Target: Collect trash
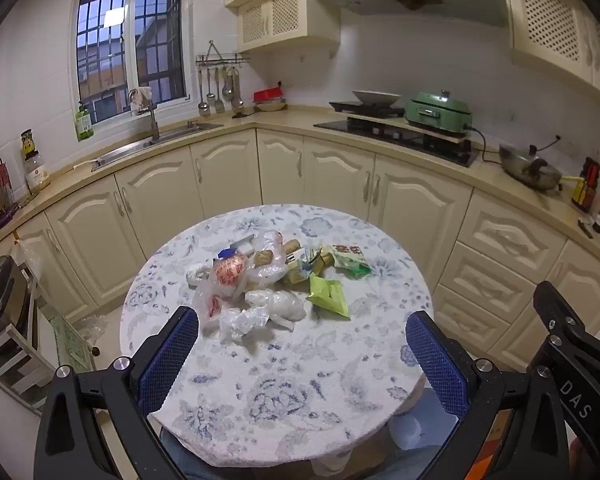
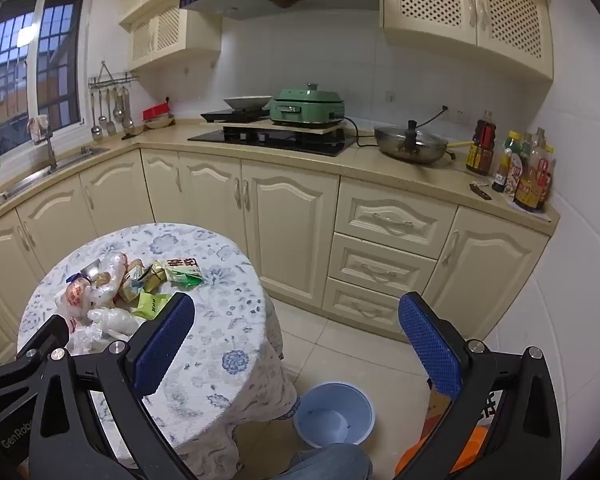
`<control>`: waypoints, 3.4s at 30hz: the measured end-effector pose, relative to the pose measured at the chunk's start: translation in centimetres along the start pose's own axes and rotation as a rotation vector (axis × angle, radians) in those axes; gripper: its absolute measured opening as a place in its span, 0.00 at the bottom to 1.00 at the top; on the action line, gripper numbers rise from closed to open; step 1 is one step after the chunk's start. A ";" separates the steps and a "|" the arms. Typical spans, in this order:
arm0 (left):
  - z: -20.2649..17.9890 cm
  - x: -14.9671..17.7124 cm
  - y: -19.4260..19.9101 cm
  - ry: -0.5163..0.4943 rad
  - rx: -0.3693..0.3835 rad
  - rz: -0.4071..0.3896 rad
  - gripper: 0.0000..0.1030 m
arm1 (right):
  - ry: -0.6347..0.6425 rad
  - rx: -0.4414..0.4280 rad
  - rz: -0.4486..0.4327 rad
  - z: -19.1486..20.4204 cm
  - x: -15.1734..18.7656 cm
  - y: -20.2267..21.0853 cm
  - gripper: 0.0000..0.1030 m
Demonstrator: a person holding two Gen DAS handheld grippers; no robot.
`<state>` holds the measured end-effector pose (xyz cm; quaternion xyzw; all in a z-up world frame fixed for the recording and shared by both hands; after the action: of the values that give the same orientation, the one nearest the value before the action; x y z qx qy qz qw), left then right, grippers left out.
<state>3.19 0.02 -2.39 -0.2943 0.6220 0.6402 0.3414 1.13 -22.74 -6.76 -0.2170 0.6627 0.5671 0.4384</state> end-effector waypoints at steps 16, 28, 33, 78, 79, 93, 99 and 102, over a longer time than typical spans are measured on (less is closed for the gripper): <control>0.3 0.4 0.0 0.017 0.001 -0.024 0.99 | -0.012 -0.043 -0.020 0.1 0.3 0.2 1.00; 0.1 0.3 -0.1 0.014 0.002 -0.023 0.99 | -0.008 -0.044 -0.020 0.3 0.5 0.1 1.00; 0.1 0.4 0.1 0.013 0.005 -0.021 0.99 | 0.008 -0.039 -0.030 0.5 0.7 0.1 1.00; 0.7 0.8 -1.3 0.010 0.032 0.023 0.99 | 0.002 -0.038 0.003 0.5 1.8 -0.6 1.00; 0.7 0.9 -1.3 0.010 0.032 0.023 0.99 | 0.002 -0.037 0.003 0.5 1.8 -0.6 1.00; 1.0 1.1 -1.6 0.012 0.039 0.036 0.99 | 0.001 -0.037 0.015 0.2 2.3 -0.8 1.00; 1.0 1.1 -1.7 0.011 0.040 0.036 0.99 | 0.001 -0.036 0.015 0.1 2.2 -0.8 1.00; 1.1 1.2 -1.7 0.010 0.046 0.036 0.99 | -0.001 -0.037 0.021 0.1 2.6 -0.7 1.00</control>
<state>3.87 1.16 -4.26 -0.2785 0.6434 0.6304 0.3332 0.36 -22.29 -9.26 -0.2177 0.6540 0.5841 0.4286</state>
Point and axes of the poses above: each gripper's, at about its wrist camera, not at the fingertips, and y roughly against the way its jaws point, z to its left, x to its underside, the point moved 4 cm from there along -y, roughly the way its jaws point, and after that the axes turned 4 degrees about -y, right-handed, at the moved point
